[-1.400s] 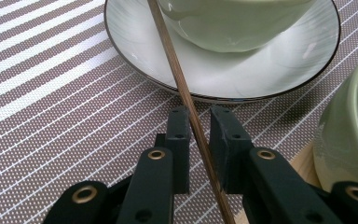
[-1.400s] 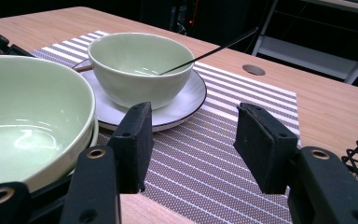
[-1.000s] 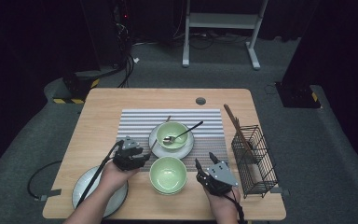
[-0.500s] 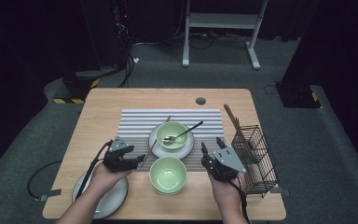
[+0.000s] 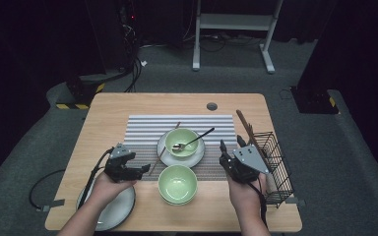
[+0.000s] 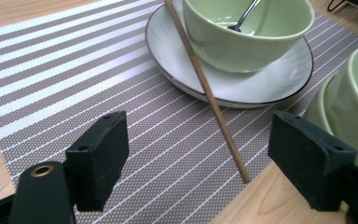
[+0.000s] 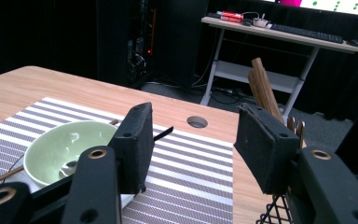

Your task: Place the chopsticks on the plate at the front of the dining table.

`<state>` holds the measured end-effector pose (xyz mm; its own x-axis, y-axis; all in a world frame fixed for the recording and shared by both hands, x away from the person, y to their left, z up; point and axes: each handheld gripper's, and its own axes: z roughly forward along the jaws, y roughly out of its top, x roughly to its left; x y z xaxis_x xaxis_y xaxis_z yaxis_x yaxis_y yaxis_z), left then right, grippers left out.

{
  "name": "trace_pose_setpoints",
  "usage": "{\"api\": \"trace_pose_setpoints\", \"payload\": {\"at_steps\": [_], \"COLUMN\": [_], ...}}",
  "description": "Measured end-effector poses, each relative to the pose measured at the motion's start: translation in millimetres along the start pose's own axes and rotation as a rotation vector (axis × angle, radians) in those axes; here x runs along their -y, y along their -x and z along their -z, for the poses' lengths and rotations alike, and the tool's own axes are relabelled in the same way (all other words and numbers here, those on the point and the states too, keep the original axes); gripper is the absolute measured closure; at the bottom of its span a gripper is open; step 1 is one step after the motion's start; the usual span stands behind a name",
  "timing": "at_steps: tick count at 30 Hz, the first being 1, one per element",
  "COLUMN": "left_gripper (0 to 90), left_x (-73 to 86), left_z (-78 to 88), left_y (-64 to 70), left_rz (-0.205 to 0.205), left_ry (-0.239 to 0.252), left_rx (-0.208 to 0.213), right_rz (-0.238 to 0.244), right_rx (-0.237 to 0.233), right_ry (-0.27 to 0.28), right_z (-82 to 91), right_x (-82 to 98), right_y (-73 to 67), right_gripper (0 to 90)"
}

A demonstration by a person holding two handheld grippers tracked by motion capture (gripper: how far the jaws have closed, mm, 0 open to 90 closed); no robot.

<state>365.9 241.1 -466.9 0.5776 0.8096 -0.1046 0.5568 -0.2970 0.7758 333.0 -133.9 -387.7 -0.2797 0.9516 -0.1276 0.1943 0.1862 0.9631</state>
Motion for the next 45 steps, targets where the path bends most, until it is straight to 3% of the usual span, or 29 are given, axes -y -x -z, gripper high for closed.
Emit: {"api": "trace_pose_setpoints", "payload": {"at_steps": [3, 6, 11, 15, 23, 35, 41, 45], "left_gripper": [19.3, 19.7, 19.9, 19.0, 18.8, 17.3, 15.0, 17.3], "left_x": [2.0, 4.8, 6.7, 7.5, 5.8, 4.5, 5.1, 6.0], "left_z": [-0.1, 0.1, -1.0, -3.2, -3.0, -2.5, -1.8, -1.9], "left_y": [-1.5, -1.0, -1.8, 0.1, -0.3, -2.1, -6.0, -6.0], "left_rz": [-0.003, -0.041, -0.020, -0.046, -0.038, -0.025, 0.004, 0.003], "left_ry": [-0.008, -0.017, -0.001, -0.028, -0.002, 0.007, 0.016, 0.015], "left_rx": [-0.002, -0.015, -0.002, -0.019, 0.035, 0.031, 0.083, 0.067], "right_rz": [0.006, 0.013, 0.031, 0.032, 0.012, 0.012, 0.001, 0.001], "right_rx": [-0.006, -0.002, 0.007, 0.018, 0.060, 0.053, 0.062, 0.079], "right_ry": [0.007, 0.005, -0.005, -0.007, -0.019, -0.047, -0.062, -0.071], "right_z": [0.4, 0.7, 1.9, 1.2, -7.6, -24.6, -31.4, -36.4], "right_x": [-5.3, -10.4, -15.5, -18.7, -24.7, -31.5, -32.9, -31.8], "right_y": [2.1, 4.1, 5.3, 8.6, 18.4, 24.5, 27.1, 28.1], "right_gripper": [41.1, 39.6, 40.0, 38.4, 40.3, 44.4, 49.9, 51.5]}}
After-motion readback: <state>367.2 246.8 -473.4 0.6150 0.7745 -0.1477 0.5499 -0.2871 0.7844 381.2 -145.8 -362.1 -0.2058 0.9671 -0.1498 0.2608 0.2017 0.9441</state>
